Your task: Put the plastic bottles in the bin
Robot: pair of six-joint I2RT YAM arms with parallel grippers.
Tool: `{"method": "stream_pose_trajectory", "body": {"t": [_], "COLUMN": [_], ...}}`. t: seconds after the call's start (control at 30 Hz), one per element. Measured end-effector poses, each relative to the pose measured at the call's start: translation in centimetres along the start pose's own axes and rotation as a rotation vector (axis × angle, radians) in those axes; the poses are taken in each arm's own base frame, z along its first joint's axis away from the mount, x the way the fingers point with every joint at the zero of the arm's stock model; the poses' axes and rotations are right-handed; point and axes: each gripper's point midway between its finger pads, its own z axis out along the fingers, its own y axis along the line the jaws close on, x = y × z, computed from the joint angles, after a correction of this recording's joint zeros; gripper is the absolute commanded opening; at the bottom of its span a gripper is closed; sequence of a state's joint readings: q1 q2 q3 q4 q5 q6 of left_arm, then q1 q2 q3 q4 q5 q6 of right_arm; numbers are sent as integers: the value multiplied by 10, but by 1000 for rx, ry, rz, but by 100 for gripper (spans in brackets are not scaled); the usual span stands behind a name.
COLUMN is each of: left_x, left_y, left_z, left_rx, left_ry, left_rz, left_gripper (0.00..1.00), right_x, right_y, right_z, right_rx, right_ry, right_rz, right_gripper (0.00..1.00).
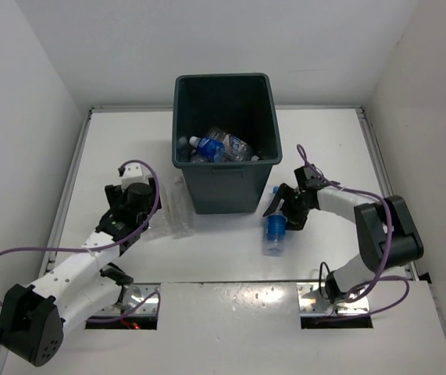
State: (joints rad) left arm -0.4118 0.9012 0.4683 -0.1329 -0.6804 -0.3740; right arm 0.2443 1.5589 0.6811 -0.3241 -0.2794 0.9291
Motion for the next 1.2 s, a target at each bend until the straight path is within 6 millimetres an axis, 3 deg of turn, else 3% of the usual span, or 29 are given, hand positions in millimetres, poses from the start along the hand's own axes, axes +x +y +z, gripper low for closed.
{"method": "stream_pose_trajectory", "body": {"t": [0.13, 0.23, 0.37, 0.43, 0.57, 0.7, 1.0, 1.2], "left_x": [0, 0, 0, 0, 0, 0, 0, 0], "left_y": [0, 0, 0, 0, 0, 0, 0, 0], "left_z": [0, 0, 0, 0, 0, 0, 0, 0], "left_rx": [0, 0, 0, 0, 0, 0, -1, -1], "left_ry": [0, 0, 0, 0, 0, 0, 0, 0], "left_rz": [0, 0, 0, 0, 0, 0, 0, 0], "left_gripper": [100, 100, 100, 100, 100, 100, 100, 100], "right_x": [-5, -20, -62, -91, -154, -196, -245, -255], "right_y": [-2, -12, -30, -29, 14, 52, 103, 157], "right_z": [-1, -8, -31, -51, -101, -154, -277, -360], "right_rx": [-2, 4, 29, 44, -12, -66, -236, -373], "right_ry": [3, -19, -104, -172, -351, -521, -813, -1006], "right_rz": [22, 83, 201, 218, 148, 100, 97, 8], "right_gripper": [62, 57, 54, 52, 49, 47, 47, 47]}}
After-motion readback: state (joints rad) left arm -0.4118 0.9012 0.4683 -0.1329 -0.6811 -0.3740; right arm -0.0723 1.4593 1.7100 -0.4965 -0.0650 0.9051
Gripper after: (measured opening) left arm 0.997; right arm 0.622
